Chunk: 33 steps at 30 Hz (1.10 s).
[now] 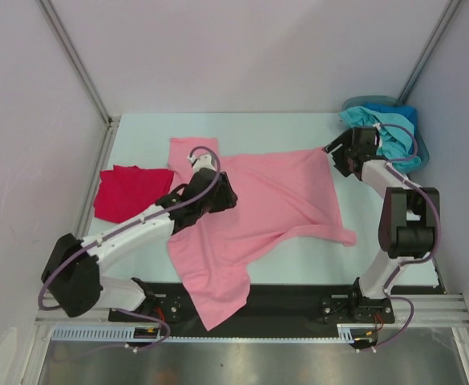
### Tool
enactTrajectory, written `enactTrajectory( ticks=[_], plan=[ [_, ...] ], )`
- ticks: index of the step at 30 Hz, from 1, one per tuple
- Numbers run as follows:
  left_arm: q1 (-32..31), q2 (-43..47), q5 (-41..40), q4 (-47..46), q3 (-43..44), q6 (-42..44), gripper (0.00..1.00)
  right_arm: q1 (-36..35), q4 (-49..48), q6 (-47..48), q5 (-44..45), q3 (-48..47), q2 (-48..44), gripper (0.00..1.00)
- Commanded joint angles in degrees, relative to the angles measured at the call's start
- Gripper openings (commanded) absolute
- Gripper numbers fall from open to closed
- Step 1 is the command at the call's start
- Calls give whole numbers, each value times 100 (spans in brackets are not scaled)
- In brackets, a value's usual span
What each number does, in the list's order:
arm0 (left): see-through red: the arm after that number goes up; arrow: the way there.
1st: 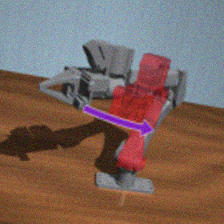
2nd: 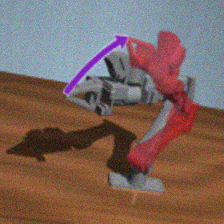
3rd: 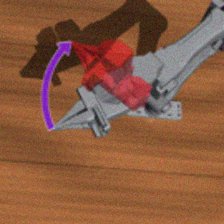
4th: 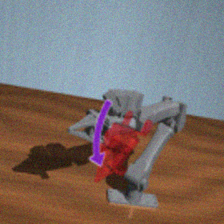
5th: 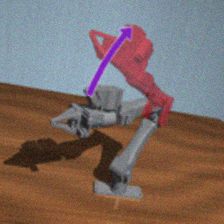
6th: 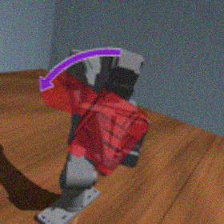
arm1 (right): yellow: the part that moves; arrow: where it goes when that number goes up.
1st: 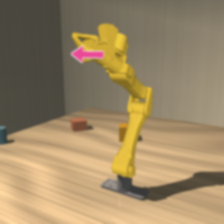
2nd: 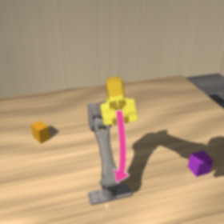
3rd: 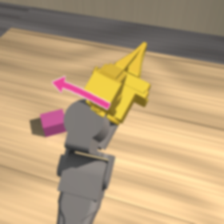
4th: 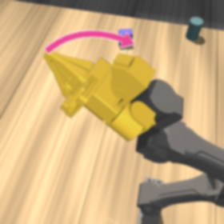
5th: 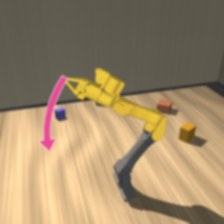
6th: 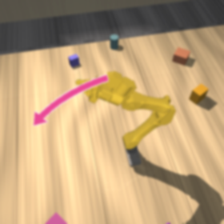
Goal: Fold and stack the t-shirts
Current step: Flatten the tshirt out
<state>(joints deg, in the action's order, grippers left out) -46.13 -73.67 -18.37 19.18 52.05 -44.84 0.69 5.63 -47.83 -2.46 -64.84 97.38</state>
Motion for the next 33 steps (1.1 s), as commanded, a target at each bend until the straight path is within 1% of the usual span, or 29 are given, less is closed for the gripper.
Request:
enactTrajectory(
  ticks=[1, 2, 3, 4, 5, 6, 7, 8, 9, 10, 12, 13, 14, 16, 17, 18, 19, 20, 21, 22, 23, 26, 30, 32, 33],
  plan=[
    [805, -568, 1386, -1451, 41, 354, 59, -51, -248, 220, -45, -642, 708, 77],
    [1225, -787, 1632, -1617, 216, 249, 59, -51, -72, 352, -96, -1070, 868, 77],
    [1429, -1207, 2192, -1898, 348, 195, 58, -51, -18, 467, -149, -1214, 1027, 77],
    [1623, -1516, 2389, -2048, 532, 177, 58, 10, 8, 668, -193, -1337, 1211, 77],
    [1999, -1780, 2591, -2076, 1030, 151, 57, 71, -70, 740, -333, -1408, 1291, 77],
    [2177, -2061, 2697, -1963, 1357, 177, 57, 133, -71, 819, -395, -1548, 1370, 77],
    [2335, -2690, 2899, -1727, 1691, 212, 56, 185, -79, 933, -465, -1602, 1432, 77],
    [2658, -2966, 2988, -1551, 2390, 291, 55, 325, -219, 986, -701, -1637, 1520, 77],
    [2818, -3247, 3067, -1270, 2693, 318, 55, 379, -333, 1004, -825, -1655, 1555, 77],
    [2959, -3616, 3207, -1215, 2940, 353, 54, 432, -447, 1039, -913, -1637, 1564, 76],
    [3362, -3882, 3313, -1188, 3484, 423, 55, 519, -684, 1214, -1054, -1663, 1652, 77],
    [3469, -4066, 3305, -1188, 3635, 493, 55, 537, -712, 1293, -1098, -1725, 1687, 77],
    [3627, -4155, 3296, -1180, 4019, 763, 55, 555, -712, 1390, -1160, -1769, 1740, 77],
    [3716, -4427, 3104, -699, 4574, 1151, 55, 625, -704, 1469, -1204, -1883, 1889, 77],
    [3795, -4776, 2781, -392, 5317, 1579, 55, 652, -651, 1531, -1222, -1918, 1950, 77],
    [3839, -5023, 2638, 299, 5724, 1801, 55, 678, -616, 1558, -1222, -1971, 2021, 77],
    [3883, -5243, 2437, 662, 6129, 2003, 55, 687, -598, 1575, -1231, -1980, 2048, 77],
    [3979, -5628, 2034, 988, 6777, 2362, 55, 704, -607, 1610, -1274, -1963, 2074, 77],
    [4041, -5728, 1865, 1444, 6957, 2505, 55, 705, -615, 1619, -1275, -1954, 2083, 77],
    [4120, -5703, 1689, 1422, 6872, 2585, 55, 722, -624, 1611, -1292, -1936, 2109, 76],
    [4312, -5633, 1601, 1361, 6532, 2551, 55, 731, -677, 1611, -1318, -1875, 2118, 76],
    [4594, -5614, 1731, 1369, 6213, 2375, 54, 731, -835, 1514, -1406, -1787, 2153, 76],
    [4595, -5641, 1583, 1544, 6150, 2611, 54, 713, -1037, 1444, -1477, -1603, 2153, 76],
    [4595, -5676, 1337, 1693, 6194, 2778, 54, 722, -1116, 1391, -1503, -1532, 2118, 76],
    [4743, -5711, 1266, 1764, 6229, 2840, 54, 722, -1151, 1373, -1512, -1453, 2092, 76]
  ],
)
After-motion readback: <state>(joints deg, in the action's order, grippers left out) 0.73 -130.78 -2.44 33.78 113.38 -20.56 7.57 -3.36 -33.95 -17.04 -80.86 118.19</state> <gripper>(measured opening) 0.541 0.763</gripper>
